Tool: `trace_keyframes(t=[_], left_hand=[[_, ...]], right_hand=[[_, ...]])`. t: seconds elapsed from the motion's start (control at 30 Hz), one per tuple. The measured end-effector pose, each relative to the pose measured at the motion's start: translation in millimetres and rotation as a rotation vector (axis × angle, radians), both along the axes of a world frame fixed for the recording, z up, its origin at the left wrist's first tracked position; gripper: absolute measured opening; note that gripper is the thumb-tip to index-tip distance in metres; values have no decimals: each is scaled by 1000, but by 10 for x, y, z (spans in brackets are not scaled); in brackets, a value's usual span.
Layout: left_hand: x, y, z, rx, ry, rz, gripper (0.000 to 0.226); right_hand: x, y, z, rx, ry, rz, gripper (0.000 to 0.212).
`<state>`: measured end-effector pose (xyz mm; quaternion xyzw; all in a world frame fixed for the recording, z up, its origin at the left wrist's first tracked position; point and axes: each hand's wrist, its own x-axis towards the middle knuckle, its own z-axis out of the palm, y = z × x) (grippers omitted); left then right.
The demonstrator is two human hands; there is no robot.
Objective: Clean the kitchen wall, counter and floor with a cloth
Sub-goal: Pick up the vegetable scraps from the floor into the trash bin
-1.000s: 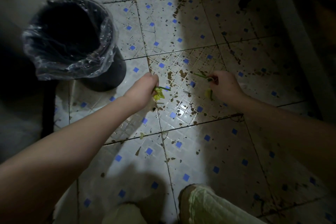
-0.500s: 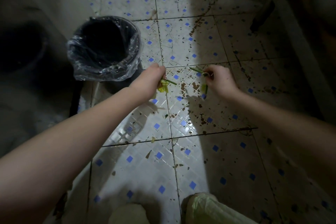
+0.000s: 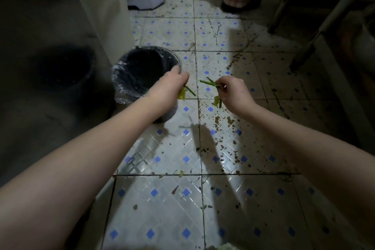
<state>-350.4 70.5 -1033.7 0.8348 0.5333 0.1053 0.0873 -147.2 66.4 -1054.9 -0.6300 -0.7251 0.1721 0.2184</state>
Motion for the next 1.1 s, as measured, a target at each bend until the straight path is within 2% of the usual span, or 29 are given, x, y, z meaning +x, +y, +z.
trace_keyframes(t=[0.1, 0.27, 0.57, 0.67, 0.9, 1.1], left_hand=[[-140, 27, 114, 29, -23, 52, 31], [-292, 69, 209, 65, -113, 104, 15], [-528, 152, 359, 175, -208, 291, 19], [-605, 168, 341, 166, -175, 329, 26], [-714, 176, 208, 137, -113, 305, 18], [-812, 201, 63, 112, 10, 267, 32]], right_hand=[[-62, 92, 120, 43, -5, 5, 23], [-154, 201, 235, 87, 35, -16, 24], [-388, 316, 294, 96, 67, 17, 24], [-460, 364, 292, 115, 78, 36, 23], [-676, 496, 343, 136, 127, 52, 26], [-846, 605, 398, 171, 148, 85, 26]])
